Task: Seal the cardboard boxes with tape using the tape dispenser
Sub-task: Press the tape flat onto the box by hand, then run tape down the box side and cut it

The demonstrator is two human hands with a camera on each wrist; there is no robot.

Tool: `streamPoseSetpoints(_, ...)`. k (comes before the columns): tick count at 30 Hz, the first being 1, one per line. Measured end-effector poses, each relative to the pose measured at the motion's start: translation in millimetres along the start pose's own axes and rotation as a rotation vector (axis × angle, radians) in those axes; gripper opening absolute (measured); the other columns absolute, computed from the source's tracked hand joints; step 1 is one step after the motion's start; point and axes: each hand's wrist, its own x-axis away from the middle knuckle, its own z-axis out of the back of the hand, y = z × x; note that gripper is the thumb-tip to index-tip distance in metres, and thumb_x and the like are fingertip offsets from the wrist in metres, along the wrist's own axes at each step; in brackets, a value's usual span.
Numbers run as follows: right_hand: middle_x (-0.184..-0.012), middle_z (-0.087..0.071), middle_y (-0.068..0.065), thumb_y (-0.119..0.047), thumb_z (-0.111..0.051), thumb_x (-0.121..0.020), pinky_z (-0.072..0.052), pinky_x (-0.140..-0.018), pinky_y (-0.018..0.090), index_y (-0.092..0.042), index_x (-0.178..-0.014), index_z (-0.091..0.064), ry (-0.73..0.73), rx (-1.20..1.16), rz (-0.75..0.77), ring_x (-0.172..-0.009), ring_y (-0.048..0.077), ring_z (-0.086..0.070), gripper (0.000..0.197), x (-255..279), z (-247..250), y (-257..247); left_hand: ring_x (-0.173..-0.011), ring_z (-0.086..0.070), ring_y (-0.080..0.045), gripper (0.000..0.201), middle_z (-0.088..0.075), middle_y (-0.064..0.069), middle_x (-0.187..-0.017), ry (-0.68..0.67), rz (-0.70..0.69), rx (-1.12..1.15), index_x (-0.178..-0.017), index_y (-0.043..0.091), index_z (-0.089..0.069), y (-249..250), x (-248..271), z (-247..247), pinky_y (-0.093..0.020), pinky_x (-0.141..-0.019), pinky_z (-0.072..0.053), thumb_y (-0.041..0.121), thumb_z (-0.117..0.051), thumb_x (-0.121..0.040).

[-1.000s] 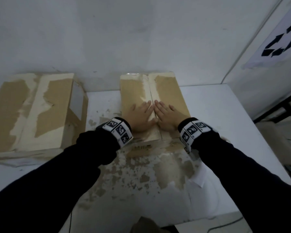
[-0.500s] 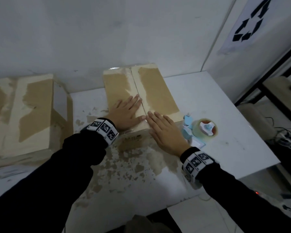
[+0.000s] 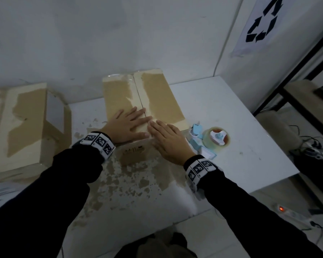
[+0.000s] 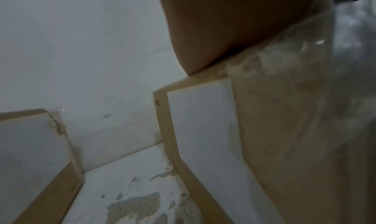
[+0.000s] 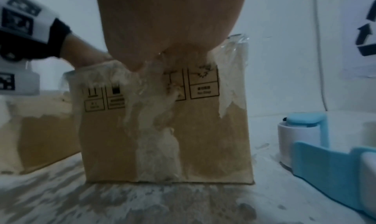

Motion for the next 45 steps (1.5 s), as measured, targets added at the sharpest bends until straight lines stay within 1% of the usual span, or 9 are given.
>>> streamPoseSetpoints(2, -0.156, -0.030, 0.006, -0.042, -0.036, -0.096, -0.014, -0.116, 0.040, -0.013, -0.149, -0.026, 0.040, -0.186, -0.057, -0.145, 0.021, -0.024, 0.062, 9, 10, 6, -0.145, 0.008, -0.013, 0.099, 0.012, 0.013, -0.156, -0.018, 0.016, 0.009, -0.142, 0.049, 0.006, 3, 2, 2, -0.046, -0.115, 0.002, 0.093, 0.010, -0.053)
streamPoseSetpoints(7, -0.115, -0.056, 0.018, -0.052, -0.047, -0.083, -0.043, -0.087, 0.039, -0.003, -0.116, -0.056, 0.431, -0.209, -0.769, -0.106, 0.034, -0.053, 0.060, 52, 16, 48, -0.145, 0.006, -0.015, 0.095, 0.011, 0.012, -0.156, -0.032, 0.056, 0.089, -0.141, 0.051, 0.006, 10, 8, 1, -0.047, -0.115, 0.003, 0.093, 0.005, -0.057)
streamPoseSetpoints(13, -0.128, -0.052, 0.019, -0.064, -0.070, -0.066, -0.042, -0.094, 0.041, -0.002, -0.130, -0.043, 0.035, -0.561, -1.524, -0.119, 0.035, -0.051, 0.093, 96, 3, 82, -0.145, 0.001, -0.013, 0.103, 0.004, 0.011, -0.157, -0.009, 0.121, 0.153, -0.145, 0.043, -0.003, 21, 17, -1, -0.047, -0.115, -0.003, 0.093, 0.006, -0.056)
streamPoseSetpoints(18, -0.100, -0.072, 0.018, -0.054, -0.079, -0.058, -0.058, -0.083, 0.043, -0.003, -0.096, -0.066, -0.287, -0.848, -1.428, -0.089, 0.032, -0.070, 0.066, 105, -28, 85, -0.145, -0.001, -0.013, 0.104, 0.001, 0.010, -0.157, 0.018, 0.179, 0.193, -0.147, 0.039, -0.007, 34, 24, -3, -0.047, -0.115, -0.005, 0.093, 0.003, -0.058)
streamPoseSetpoints(22, -0.099, -0.069, 0.019, -0.032, -0.083, -0.055, -0.058, -0.082, 0.046, -0.003, -0.083, -0.058, -0.206, -0.967, -1.474, -0.091, 0.033, -0.067, 0.047, 104, -21, 84, -0.146, 0.000, -0.015, 0.077, 0.000, 0.005, -0.158, 0.032, 0.235, 0.238, -0.148, 0.036, -0.010, 50, 33, -4, -0.047, -0.115, -0.002, 0.070, -0.020, -0.079)
streamPoseSetpoints(27, -0.105, -0.054, 0.013, -0.027, -0.066, -0.071, -0.048, -0.083, 0.036, 0.000, -0.114, -0.056, -0.078, -1.006, -1.458, -0.101, 0.029, -0.056, 0.051, 104, 7, 94, -0.146, -0.003, -0.018, 0.066, -0.001, 0.003, -0.158, 0.063, 0.300, 0.258, -0.148, 0.033, -0.013, 68, 43, -5, -0.049, -0.115, -0.004, 0.057, -0.030, -0.090)
streamPoseSetpoints(30, -0.104, -0.059, 0.014, -0.031, -0.064, -0.053, -0.052, -0.092, 0.044, -0.003, -0.088, -0.059, 0.025, -1.119, -1.419, -0.103, 0.032, -0.059, 0.045, 104, 25, 99, -0.146, -0.002, -0.019, 0.064, 0.000, 0.003, -0.158, 0.041, 0.341, 0.276, -0.149, 0.030, -0.012, 77, 47, -3, -0.049, -0.116, -0.005, 0.054, -0.032, -0.093)
streamPoseSetpoints(34, -0.086, -0.062, 0.011, -0.030, -0.063, -0.047, -0.056, -0.074, 0.043, 0.000, -0.098, -0.062, 0.261, -1.228, -1.393, -0.079, 0.030, -0.062, 0.059, 104, 44, 106, -0.142, -0.020, -0.021, 0.062, -0.016, -0.003, -0.157, 0.073, 0.339, 0.355, -0.147, 0.021, -0.025, 85, 50, 12, -0.038, -0.115, -0.019, 0.048, -0.040, -0.093)
streamPoseSetpoints(45, -0.062, -0.056, 0.002, -0.018, -0.064, -0.063, -0.047, -0.060, 0.034, -0.011, -0.065, -0.058, 0.519, -1.224, -0.869, -0.059, 0.023, -0.052, 0.010, 57, 129, 77, -0.109, -0.057, -0.008, 0.039, -0.059, 0.006, -0.123, 0.390, 0.223, 0.999, -0.125, 0.018, -0.057, 153, 37, 106, -0.024, -0.094, -0.043, 0.040, -0.048, -0.094)
